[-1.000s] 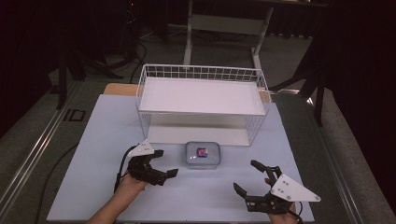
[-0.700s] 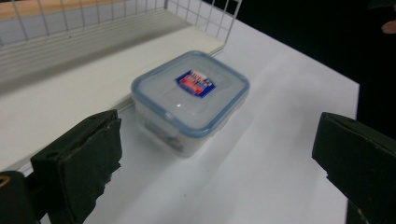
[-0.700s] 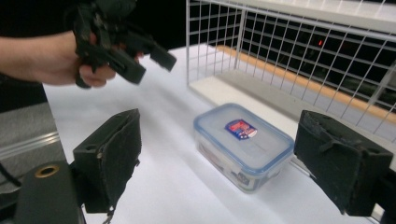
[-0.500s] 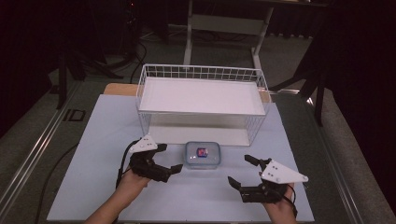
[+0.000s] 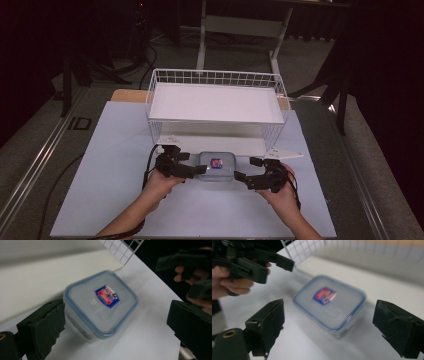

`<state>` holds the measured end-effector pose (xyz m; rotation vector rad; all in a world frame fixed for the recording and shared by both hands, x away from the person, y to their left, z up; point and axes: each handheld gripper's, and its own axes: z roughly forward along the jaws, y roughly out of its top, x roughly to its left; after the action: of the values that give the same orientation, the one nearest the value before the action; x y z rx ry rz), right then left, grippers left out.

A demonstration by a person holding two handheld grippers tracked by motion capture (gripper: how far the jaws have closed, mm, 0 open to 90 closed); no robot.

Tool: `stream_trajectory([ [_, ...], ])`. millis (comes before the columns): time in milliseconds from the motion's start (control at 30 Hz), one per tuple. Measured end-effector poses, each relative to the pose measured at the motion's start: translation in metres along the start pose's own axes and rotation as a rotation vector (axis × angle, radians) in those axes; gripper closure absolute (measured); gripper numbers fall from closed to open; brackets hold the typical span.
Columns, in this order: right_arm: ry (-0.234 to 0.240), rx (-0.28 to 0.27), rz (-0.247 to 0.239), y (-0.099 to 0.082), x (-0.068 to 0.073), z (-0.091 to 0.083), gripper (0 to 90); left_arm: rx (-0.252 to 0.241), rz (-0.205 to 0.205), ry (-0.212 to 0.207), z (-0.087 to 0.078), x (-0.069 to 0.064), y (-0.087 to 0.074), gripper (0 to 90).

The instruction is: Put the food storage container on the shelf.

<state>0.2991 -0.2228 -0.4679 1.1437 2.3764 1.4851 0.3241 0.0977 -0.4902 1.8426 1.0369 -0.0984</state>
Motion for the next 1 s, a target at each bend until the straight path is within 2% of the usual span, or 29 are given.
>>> stream_trajectory([
  [67,0.006,0.023,0.061,-0.002,-0.009,0.009,14.0,0.011,-0.054,0.003,0.009,0.007,-0.003,3.0],
  [100,0.016,0.035,0.111,-0.003,-0.015,0.015,15.0,0.019,-0.068,0.008,0.012,0.009,-0.004,4.1],
  [167,0.046,0.057,0.162,-0.005,-0.024,0.022,19.3,0.022,-0.134,-0.015,0.019,0.016,-0.006,4.8],
  [200,0.058,0.077,0.195,-0.006,-0.029,0.027,22.4,0.024,-0.141,-0.018,0.02,0.018,-0.007,4.8],
  [267,0.082,0.095,0.237,-0.007,-0.034,0.033,22.9,0.038,-0.158,-0.026,0.026,0.021,-0.007,4.8],
  [367,0.094,0.114,0.318,-0.007,-0.044,0.043,28.9,0.047,-0.214,-0.045,0.03,0.03,-0.007,5.6],
  [400,0.104,0.12,0.343,-0.007,-0.046,0.045,30.1,0.056,-0.228,-0.035,0.032,0.032,-0.008,6.9],
  [467,0.094,0.126,0.358,-0.006,-0.049,0.048,30.0,0.072,-0.246,-0.05,0.035,0.035,-0.008,9.7],
  [533,0.094,0.135,0.396,-0.005,-0.052,0.05,29.3,0.084,-0.269,-0.06,0.039,0.037,-0.009,14.3],
  [600,0.103,0.147,0.42,-0.006,-0.055,0.052,28.9,0.101,-0.29,-0.079,0.044,0.04,-0.011,15.7],
  [667,0.111,0.155,0.443,-0.008,-0.058,0.054,28.9,0.11,-0.3,-0.079,0.046,0.04,-0.013,16.9],
  [733,0.13,0.166,0.47,-0.01,-0.061,0.056,29.1,0.108,-0.304,-0.082,0.047,0.04,-0.013,22.2],
  [767,0.134,0.169,0.482,-0.011,-0.062,0.057,29.2,0.109,-0.31,-0.093,0.048,0.041,-0.013,23.3],
  [900,0.156,0.184,0.522,-0.012,-0.065,0.061,33.2,0.104,-0.319,-0.088,0.047,0.04,-0.012,26.4],
  [1000,0.167,0.21,0.542,-0.014,-0.065,0.064,39.9,0.081,-0.321,-0.079,0.041,0.041,-0.01,37.0],
])
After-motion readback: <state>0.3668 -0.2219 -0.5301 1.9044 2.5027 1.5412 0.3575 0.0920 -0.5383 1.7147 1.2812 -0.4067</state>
